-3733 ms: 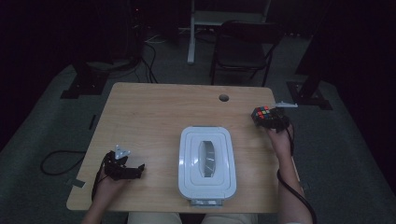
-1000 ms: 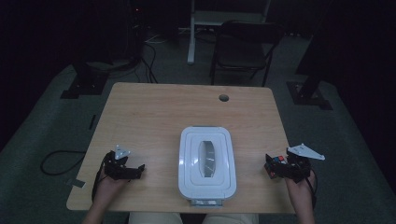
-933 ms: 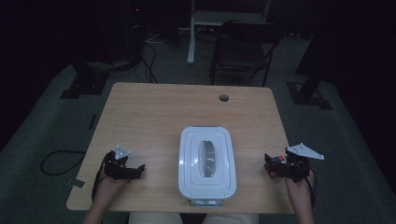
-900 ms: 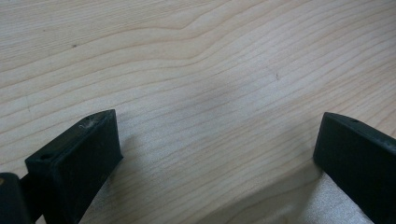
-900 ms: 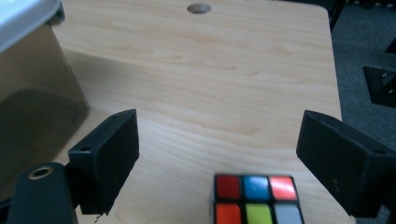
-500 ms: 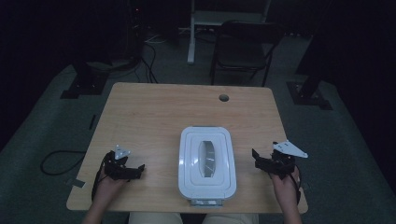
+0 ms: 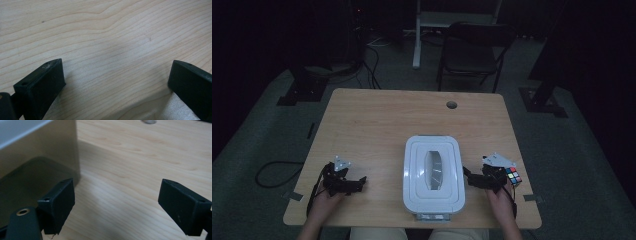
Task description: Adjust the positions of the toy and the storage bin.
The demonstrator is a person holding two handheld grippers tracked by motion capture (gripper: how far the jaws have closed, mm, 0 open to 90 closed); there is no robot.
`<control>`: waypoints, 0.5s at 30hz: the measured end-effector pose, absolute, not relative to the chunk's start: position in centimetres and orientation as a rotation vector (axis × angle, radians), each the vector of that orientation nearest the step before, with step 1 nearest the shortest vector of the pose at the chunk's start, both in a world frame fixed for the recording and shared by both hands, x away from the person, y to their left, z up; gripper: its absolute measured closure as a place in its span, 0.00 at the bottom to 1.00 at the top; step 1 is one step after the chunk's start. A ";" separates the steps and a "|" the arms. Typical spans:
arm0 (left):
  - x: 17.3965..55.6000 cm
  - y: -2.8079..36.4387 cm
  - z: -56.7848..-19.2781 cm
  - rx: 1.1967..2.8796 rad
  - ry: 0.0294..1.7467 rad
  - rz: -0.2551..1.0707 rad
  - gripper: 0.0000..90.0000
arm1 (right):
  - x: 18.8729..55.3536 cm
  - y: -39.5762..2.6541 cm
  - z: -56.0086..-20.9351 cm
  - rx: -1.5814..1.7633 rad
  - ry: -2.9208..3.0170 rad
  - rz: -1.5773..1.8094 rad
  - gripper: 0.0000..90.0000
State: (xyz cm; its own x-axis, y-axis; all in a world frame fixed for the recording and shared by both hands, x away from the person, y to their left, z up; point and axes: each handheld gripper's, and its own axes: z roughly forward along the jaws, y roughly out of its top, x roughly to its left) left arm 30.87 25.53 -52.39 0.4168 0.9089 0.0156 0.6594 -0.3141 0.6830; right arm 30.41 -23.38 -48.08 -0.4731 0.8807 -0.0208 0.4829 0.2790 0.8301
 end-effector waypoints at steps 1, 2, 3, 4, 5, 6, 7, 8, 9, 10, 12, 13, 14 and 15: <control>30.9 25.5 -52.4 2.075 1.325 0.542 0.02 | 30.5 -23.2 -48.4 1.220 2.074 1.087 0.15; 30.9 25.5 -52.4 2.075 1.325 0.543 0.02 | 30.6 -23.1 -48.7 1.224 2.082 1.077 0.15; 30.9 25.5 -52.4 2.075 1.325 0.543 0.02 | 30.7 -22.9 -49.1 1.226 2.093 1.071 0.15; 30.9 25.5 -52.4 2.075 1.325 0.543 0.02 | 30.8 -22.7 -49.4 1.229 2.106 1.067 0.15; 30.9 25.5 -52.4 2.075 1.325 0.543 0.02 | 30.9 -22.5 -49.8 1.225 2.120 1.063 0.15; 30.8 25.5 -52.4 2.076 1.323 0.542 0.02 | 31.0 -22.3 -50.1 1.221 2.132 1.055 0.15; 30.8 25.6 -52.4 2.078 1.317 0.541 0.02 | 31.0 -22.1 -50.4 1.221 2.141 1.046 0.15; 30.8 25.6 -52.4 2.079 1.310 0.538 0.02 | 31.1 -22.0 -50.7 1.222 2.146 1.048 0.15; 30.8 25.7 -52.4 2.084 1.302 0.535 0.02 | 31.2 -22.0 -51.0 1.225 2.151 1.053 0.15; 30.8 25.7 -52.4 2.086 1.297 0.533 0.02 | 31.3 -21.9 -51.2 1.228 2.153 1.059 0.15; 30.8 25.8 -52.4 2.088 1.289 0.529 0.02 | 31.5 -22.0 -51.6 1.232 2.159 1.082 0.15; 30.8 25.8 -52.4 2.089 1.286 0.528 0.02 | 31.6 -22.0 -51.9 1.242 2.158 1.082 0.15; 30.8 25.8 -52.4 2.092 1.283 0.527 0.02 | 31.7 -22.0 -52.1 1.247 2.164 1.078 0.15; 30.8 25.8 -52.4 2.093 1.281 0.526 0.02 | 31.7 -22.0 -52.3 1.251 2.169 1.070 0.15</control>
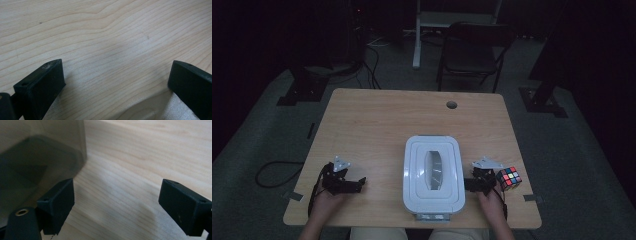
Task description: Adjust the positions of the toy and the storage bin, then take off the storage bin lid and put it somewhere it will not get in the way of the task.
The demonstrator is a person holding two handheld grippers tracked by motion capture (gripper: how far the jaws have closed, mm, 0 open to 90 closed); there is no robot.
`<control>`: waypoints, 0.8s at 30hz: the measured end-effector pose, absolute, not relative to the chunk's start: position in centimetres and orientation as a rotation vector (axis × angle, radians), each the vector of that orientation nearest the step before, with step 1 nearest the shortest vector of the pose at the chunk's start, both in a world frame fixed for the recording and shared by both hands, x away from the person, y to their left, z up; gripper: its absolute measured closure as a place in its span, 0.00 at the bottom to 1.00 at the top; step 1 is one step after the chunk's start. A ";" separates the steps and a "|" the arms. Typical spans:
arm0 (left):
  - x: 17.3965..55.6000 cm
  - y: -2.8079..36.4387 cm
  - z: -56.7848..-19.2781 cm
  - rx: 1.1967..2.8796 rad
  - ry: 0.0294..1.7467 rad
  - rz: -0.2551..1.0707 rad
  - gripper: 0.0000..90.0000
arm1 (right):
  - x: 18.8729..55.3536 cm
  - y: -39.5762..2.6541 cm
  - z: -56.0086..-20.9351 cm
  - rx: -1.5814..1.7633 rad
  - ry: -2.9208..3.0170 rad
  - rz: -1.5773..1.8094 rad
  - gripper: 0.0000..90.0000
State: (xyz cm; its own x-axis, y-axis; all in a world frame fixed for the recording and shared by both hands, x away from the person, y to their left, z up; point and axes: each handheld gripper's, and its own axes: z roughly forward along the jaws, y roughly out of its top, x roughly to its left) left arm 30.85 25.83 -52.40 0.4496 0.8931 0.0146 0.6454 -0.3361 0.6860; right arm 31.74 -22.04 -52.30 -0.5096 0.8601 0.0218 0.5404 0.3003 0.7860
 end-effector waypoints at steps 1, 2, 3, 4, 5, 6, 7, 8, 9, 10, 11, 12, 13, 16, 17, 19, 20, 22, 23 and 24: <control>30.8 25.8 -52.4 2.094 1.280 0.526 0.02 | 31.8 -22.0 -52.4 1.257 2.171 1.046 0.15; 30.8 25.8 -52.4 2.097 1.275 0.524 0.02 | 31.9 -22.0 -52.4 1.251 2.172 1.036 0.15; 30.8 25.8 -52.4 2.097 1.275 0.524 0.02 | 31.9 -22.0 -52.4 1.251 2.172 1.036 0.15; 30.8 25.8 -52.4 2.096 1.275 0.524 0.02 | 31.9 -22.0 -52.4 1.256 2.168 1.039 0.15; 30.8 25.8 -52.4 2.096 1.276 0.524 0.02 | 32.0 -22.1 -52.5 1.266 2.166 1.031 0.15; 30.8 25.8 -52.4 2.096 1.276 0.524 0.02 | 32.1 -22.0 -52.5 1.275 2.179 1.001 0.15; 30.8 25.8 -52.4 2.097 1.275 0.524 0.02 | 32.1 -21.9 -52.6 1.276 2.195 0.984 0.15; 30.8 25.8 -52.4 2.095 1.275 0.524 0.02 | 32.2 -21.7 -52.7 1.277 2.221 0.957 0.14; 30.8 25.8 -52.4 2.095 1.275 0.524 0.02 | 32.3 -21.7 -52.7 1.277 2.236 0.960 0.14; 30.8 25.8 -52.4 2.095 1.275 0.524 0.02 | 32.3 -21.7 -52.7 1.277 2.236 0.960 0.14; 30.8 25.8 -52.4 2.096 1.275 0.524 0.02 | 32.3 -21.7 -52.7 1.281 2.237 0.961 0.14; 30.8 25.8 -52.4 2.096 1.275 0.524 0.02 | 32.3 -21.7 -52.7 1.280 2.237 0.961 0.14; 30.8 25.8 -52.4 2.096 1.275 0.524 0.02 | 32.3 -21.7 -52.7 1.279 2.237 0.961 0.14; 30.8 25.8 -52.4 2.096 1.274 0.523 0.02 | 32.3 -21.7 -52.7 1.280 2.237 0.961 0.14; 30.8 25.8 -52.4 2.096 1.274 0.523 0.02 | 32.3 -21.7 -52.7 1.280 2.237 0.961 0.14; 30.8 25.9 -52.4 2.096 1.273 0.523 0.02 | 32.3 -21.7 -52.7 1.281 2.237 0.961 0.14; 30.8 25.9 -52.4 2.097 1.273 0.522 0.02 | 32.3 -21.7 -52.7 1.280 2.237 0.961 0.14; 30.8 25.9 -52.4 2.098 1.270 0.521 0.02 | 32.3 -21.7 -52.7 1.280 2.237 0.962 0.14; 30.8 25.9 -52.4 2.099 1.268 0.520 0.02 | 32.3 -21.7 -52.7 1.280 2.237 0.962 0.14; 30.8 25.9 -52.4 2.101 1.266 0.519 0.02 | 32.3 -21.7 -52.7 1.280 2.237 0.962 0.14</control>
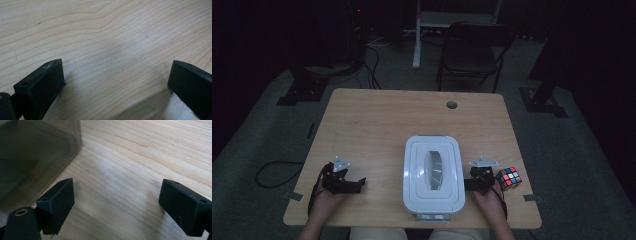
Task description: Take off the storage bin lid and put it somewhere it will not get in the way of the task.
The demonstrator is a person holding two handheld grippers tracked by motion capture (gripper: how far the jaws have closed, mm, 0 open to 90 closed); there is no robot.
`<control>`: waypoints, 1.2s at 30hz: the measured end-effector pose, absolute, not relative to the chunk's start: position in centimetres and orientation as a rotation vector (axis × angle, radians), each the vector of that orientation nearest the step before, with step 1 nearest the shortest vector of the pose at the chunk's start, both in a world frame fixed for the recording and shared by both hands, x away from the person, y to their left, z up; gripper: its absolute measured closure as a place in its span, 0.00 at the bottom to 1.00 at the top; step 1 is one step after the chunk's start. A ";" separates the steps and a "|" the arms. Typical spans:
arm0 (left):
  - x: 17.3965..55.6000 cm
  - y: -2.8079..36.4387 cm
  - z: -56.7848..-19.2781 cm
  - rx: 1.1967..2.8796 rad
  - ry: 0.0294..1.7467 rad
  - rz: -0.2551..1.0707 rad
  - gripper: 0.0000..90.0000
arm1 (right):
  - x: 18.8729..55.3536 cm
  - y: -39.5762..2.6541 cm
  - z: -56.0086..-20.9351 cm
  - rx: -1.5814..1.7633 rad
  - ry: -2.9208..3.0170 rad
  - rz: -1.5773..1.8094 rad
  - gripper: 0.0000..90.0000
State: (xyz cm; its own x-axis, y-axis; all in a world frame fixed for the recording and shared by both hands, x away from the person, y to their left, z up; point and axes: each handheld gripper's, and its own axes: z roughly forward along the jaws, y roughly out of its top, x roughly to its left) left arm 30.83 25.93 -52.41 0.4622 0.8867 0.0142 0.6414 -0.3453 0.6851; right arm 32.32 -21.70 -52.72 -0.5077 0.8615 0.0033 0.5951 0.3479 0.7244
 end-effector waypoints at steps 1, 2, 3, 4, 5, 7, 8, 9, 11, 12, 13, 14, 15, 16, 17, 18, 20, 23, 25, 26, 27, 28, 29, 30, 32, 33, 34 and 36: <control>30.8 25.9 -52.4 2.102 1.264 0.518 0.02 | 32.3 -21.7 -52.7 1.280 2.237 0.961 0.14; 30.8 26.0 -52.4 2.105 1.260 0.517 0.02 | 32.3 -21.7 -52.7 1.280 2.237 0.962 0.14; 30.9 26.0 -52.4 2.107 1.255 0.516 0.02 | 32.3 -21.7 -52.7 1.280 2.237 0.962 0.14; 30.9 26.0 -52.4 2.108 1.252 0.515 0.02 | 32.3 -21.7 -52.7 1.280 2.237 0.961 0.14; 30.9 26.0 -52.4 2.110 1.250 0.513 0.02 | 32.3 -21.7 -52.7 1.280 2.237 0.962 0.14; 30.9 26.1 -52.4 2.116 1.245 0.510 0.02 | 32.3 -21.7 -52.7 1.280 2.237 0.962 0.14; 30.9 26.0 -52.3 2.119 1.248 0.507 0.02 | 32.3 -21.7 -52.7 1.280 2.237 0.962 0.14; 31.0 26.0 -52.3 2.114 1.257 0.505 0.02 | 32.3 -21.7 -52.7 1.280 2.237 0.961 0.14; 31.1 26.0 -52.2 2.112 1.269 0.491 0.02 | 32.3 -21.7 -52.7 1.280 2.237 0.961 0.14; 31.1 26.1 -52.1 2.106 1.275 0.478 0.02 | 32.3 -21.7 -52.7 1.280 2.237 0.961 0.14; 31.2 26.1 -52.0 2.103 1.277 0.464 0.02 | 32.3 -21.7 -52.7 1.280 2.237 0.961 0.14; 31.2 26.1 -51.9 2.105 1.280 0.465 0.02 | 32.3 -21.7 -52.7 1.280 2.237 0.961 0.14; 31.1 26.0 -51.7 2.107 1.277 0.463 0.02 | 32.3 -21.7 -52.7 1.281 2.237 0.962 0.14; 31.0 25.9 -51.6 2.103 1.275 0.462 0.02 | 32.3 -21.7 -52.7 1.280 2.237 0.961 0.14; 31.0 25.9 -51.3 2.102 1.269 0.455 0.02 | 32.3 -21.7 -52.7 1.280 2.237 0.962 0.14; 30.9 25.7 -50.9 2.094 1.261 0.454 0.02 | 32.3 -21.7 -52.7 1.281 2.237 0.961 0.14; 30.7 25.4 -50.3 2.101 1.240 0.452 0.02 | 32.3 -21.7 -52.7 1.281 2.237 0.962 0.14; 30.4 24.7 -49.2 2.105 1.200 0.449 0.02 | 32.3 -21.7 -52.7 1.281 2.237 0.962 0.14; 30.2 24.3 -48.3 2.101 1.171 0.432 0.02 | 32.3 -21.7 -52.7 1.281 2.237 0.962 0.14; 30.1 24.2 -48.0 2.098 1.164 0.434 0.02 | 32.3 -21.7 -52.7 1.280 2.238 0.962 0.14; 30.0 24.0 -47.5 2.097 1.151 0.430 0.02 | 32.3 -21.7 -52.7 1.280 2.238 0.962 0.14; 29.9 23.8 -46.9 2.087 1.134 0.417 0.02 | 32.3 -21.7 -52.7 1.280 2.237 0.962 0.14; 29.8 23.6 -46.3 2.079 1.121 0.415 0.02 | 32.3 -21.7 -52.7 1.280 2.238 0.962 0.14; 29.7 23.4 -45.8 2.075 1.108 0.410 0.02 | 32.3 -21.7 -52.7 1.280 2.238 0.962 0.14; 29.4 22.8 -44.6 2.077 1.069 0.419 0.02 | 32.3 -21.7 -52.7 1.281 2.238 0.962 0.14; 29.3 22.5 -44.0 2.082 1.048 0.421 0.02 | 32.3 -21.7 -52.7 1.281 2.238 0.962 0.14; 29.2 22.2 -43.5 2.080 1.026 0.415 0.02 | 32.3 -21.7 -52.7 1.281 2.237 0.962 0.14; 28.9 21.6 -42.6 2.075 0.990 0.411 0.02 | 32.3 -21.7 -52.7 1.281 2.237 0.962 0.14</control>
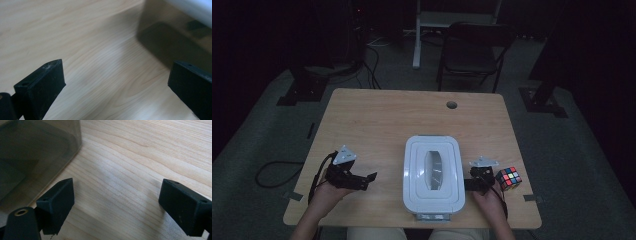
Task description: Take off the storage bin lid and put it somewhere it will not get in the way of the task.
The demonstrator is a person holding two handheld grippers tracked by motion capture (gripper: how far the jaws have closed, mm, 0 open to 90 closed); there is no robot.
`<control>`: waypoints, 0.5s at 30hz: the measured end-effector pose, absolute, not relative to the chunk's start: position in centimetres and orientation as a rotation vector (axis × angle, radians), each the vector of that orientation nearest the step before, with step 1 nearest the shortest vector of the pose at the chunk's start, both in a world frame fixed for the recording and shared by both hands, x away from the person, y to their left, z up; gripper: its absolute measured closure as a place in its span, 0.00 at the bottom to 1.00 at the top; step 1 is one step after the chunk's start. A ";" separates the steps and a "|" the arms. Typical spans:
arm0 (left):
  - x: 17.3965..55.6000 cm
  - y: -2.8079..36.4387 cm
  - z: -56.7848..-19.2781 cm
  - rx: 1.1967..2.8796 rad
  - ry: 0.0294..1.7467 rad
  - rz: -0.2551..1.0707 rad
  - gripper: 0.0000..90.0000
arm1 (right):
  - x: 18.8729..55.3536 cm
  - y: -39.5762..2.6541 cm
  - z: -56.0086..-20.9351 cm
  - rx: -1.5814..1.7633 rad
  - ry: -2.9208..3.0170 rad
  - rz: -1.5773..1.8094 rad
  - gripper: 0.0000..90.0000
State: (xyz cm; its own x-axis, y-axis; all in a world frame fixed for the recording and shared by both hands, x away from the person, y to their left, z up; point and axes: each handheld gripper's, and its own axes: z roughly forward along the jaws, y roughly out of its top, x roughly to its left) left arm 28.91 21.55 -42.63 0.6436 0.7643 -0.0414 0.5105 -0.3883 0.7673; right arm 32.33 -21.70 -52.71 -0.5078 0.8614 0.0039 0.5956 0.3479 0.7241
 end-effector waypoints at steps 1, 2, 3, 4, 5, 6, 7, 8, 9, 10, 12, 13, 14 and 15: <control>28.7 21.1 -42.1 2.069 0.967 0.406 0.02 | 32.3 -21.7 -52.7 1.281 2.238 0.962 0.14; 28.6 20.9 -41.7 2.069 0.953 0.402 0.02 | 32.3 -21.7 -52.7 1.280 2.238 0.962 0.14; 28.4 20.3 -41.1 2.065 0.923 0.394 0.02 | 32.3 -21.7 -52.7 1.281 2.237 0.962 0.14; 28.3 20.1 -40.9 2.065 0.912 0.390 0.02 | 32.3 -21.7 -52.7 1.281 2.238 0.962 0.14; 28.2 19.8 -40.5 2.064 0.892 0.381 0.02 | 32.3 -21.7 -52.7 1.281 2.237 0.962 0.14; 28.0 19.3 -40.1 2.062 0.868 0.372 0.02 | 32.3 -21.7 -52.7 1.281 2.237 0.962 0.14; 27.8 18.9 -39.7 2.065 0.848 0.362 0.02 | 32.3 -21.7 -52.7 1.281 2.237 0.962 0.14; 27.7 18.5 -39.4 2.068 0.832 0.355 0.02 | 32.3 -21.7 -52.7 1.281 2.238 0.962 0.14; 27.6 18.1 -39.1 2.067 0.816 0.353 0.02 | 32.3 -21.7 -52.7 1.281 2.238 0.962 0.14; 27.4 17.7 -38.8 2.067 0.802 0.348 0.02 | 32.3 -21.7 -52.7 1.281 2.238 0.962 0.14; 27.3 17.2 -38.4 2.067 0.775 0.339 0.02 | 32.3 -21.7 -52.7 1.281 2.238 0.962 0.14; 27.2 16.8 -38.1 2.068 0.766 0.340 0.02 | 32.3 -21.7 -52.7 1.281 2.237 0.962 0.14; 27.2 16.6 -37.9 2.065 0.755 0.319 0.02 | 32.3 -21.7 -52.7 1.281 2.237 0.962 0.14; 27.2 16.3 -37.8 2.056 0.743 0.295 0.02 | 32.3 -21.7 -52.7 1.281 2.238 0.962 0.14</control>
State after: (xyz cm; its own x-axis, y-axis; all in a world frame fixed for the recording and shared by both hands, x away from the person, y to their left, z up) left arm 27.20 16.34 -37.77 0.7908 0.6078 -0.0724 0.3923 -0.4126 0.8221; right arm 32.33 -21.70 -52.71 -0.5078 0.8615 0.0042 0.5959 0.3478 0.7239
